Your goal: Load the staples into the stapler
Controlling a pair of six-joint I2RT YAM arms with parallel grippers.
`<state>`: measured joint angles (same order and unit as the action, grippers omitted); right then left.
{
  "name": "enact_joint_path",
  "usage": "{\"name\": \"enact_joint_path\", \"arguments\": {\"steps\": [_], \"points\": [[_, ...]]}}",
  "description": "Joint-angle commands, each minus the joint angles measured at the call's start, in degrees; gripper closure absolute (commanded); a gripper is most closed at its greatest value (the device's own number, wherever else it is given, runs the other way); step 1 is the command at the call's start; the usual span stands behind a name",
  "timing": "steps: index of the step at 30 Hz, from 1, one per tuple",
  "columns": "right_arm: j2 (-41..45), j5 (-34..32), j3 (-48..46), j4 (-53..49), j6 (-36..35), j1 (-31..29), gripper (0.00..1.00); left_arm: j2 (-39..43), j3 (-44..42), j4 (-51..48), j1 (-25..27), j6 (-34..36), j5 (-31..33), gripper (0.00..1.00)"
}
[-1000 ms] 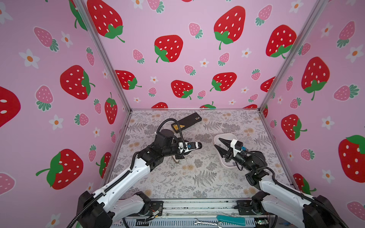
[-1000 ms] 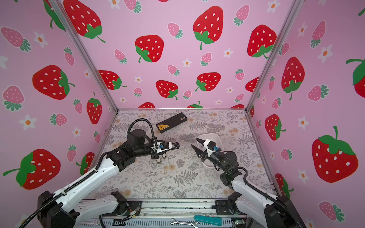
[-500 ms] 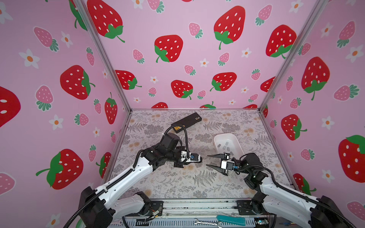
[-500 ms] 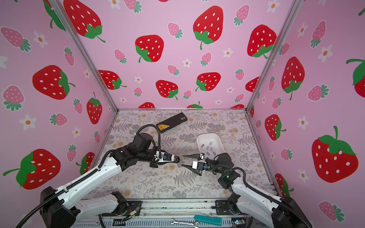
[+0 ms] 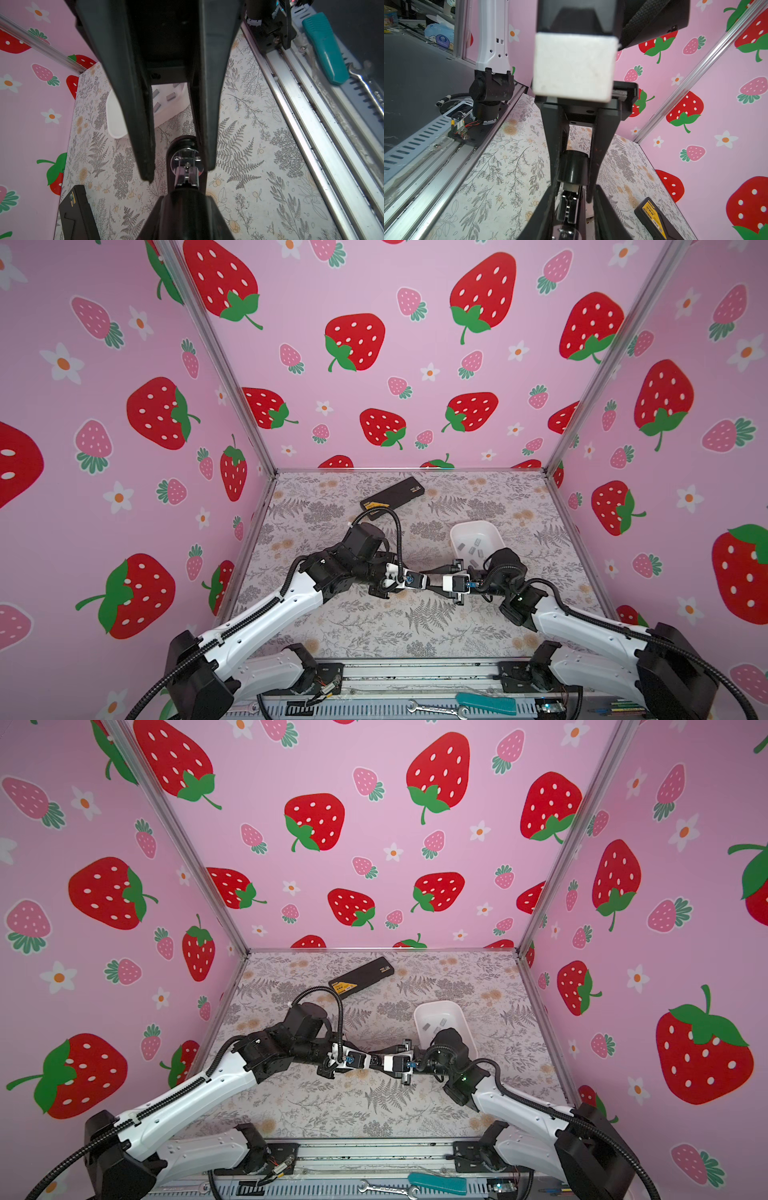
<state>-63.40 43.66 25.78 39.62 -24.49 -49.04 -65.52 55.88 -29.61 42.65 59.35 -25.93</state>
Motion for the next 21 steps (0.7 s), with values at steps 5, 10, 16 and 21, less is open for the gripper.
{"name": "enact_joint_path", "arguments": {"steps": [5,10,16,21], "points": [[-2.8,-3.5,2.4,-3.5,-4.5,-1.1,0.67,1.5,3.7,2.1,0.3,0.9,-2.2,1.0],[-5.0,-6.0,3.3,-5.4,-6.3,-1.1,0.7,3.2,4.3,1.6,0.3,0.9,-3.8,1.0],[-7.3,-7.1,4.2,-6.6,-7.4,-1.1,0.71,6.3,3.1,2.7,0.3,0.7,-5.1,1.0],[-8.3,-7.3,4.7,-6.8,-7.4,-1.1,0.7,7.9,2.3,3.5,0.3,0.2,-5.3,1.0]]}}
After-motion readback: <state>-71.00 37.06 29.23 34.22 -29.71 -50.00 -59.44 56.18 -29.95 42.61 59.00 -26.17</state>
